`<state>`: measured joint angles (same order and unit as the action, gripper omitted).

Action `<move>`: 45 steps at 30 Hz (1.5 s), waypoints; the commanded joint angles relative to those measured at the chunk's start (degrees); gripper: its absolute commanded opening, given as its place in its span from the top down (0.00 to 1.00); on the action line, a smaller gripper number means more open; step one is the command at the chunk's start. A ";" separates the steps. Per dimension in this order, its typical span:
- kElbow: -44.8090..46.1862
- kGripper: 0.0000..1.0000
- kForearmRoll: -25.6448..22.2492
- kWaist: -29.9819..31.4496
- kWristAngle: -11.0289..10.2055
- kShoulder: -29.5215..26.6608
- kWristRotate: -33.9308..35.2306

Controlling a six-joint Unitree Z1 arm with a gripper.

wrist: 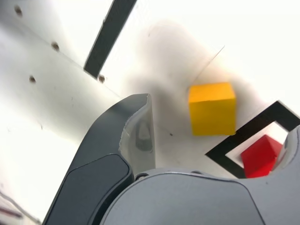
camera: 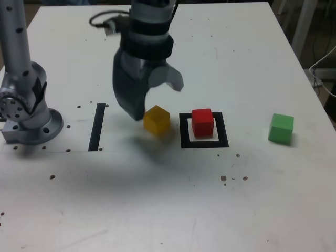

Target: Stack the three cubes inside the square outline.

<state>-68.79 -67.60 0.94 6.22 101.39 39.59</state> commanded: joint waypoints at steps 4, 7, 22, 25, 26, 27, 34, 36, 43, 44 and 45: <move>3.43 0.01 5.67 -1.30 2.49 1.81 0.16; 4.17 0.01 7.03 -1.62 2.46 2.61 0.15; 6.62 0.04 9.13 -3.24 -0.11 2.80 0.04; 6.70 0.02 9.03 -3.73 -1.03 2.73 0.06; 6.71 0.02 9.04 -3.80 -1.19 2.71 0.09; 6.69 0.01 9.06 -3.84 -1.29 2.68 0.11; 6.65 0.04 9.59 -3.84 -0.89 2.71 0.22; 6.56 0.09 9.70 -3.84 -0.45 2.95 0.22; 6.43 0.27 9.98 -3.94 0.15 3.32 0.90; 6.44 0.29 9.99 -4.02 0.17 3.35 1.05; 6.45 0.32 9.99 -4.09 0.20 3.38 1.16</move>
<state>-62.21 -57.70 -2.94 6.30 104.45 40.60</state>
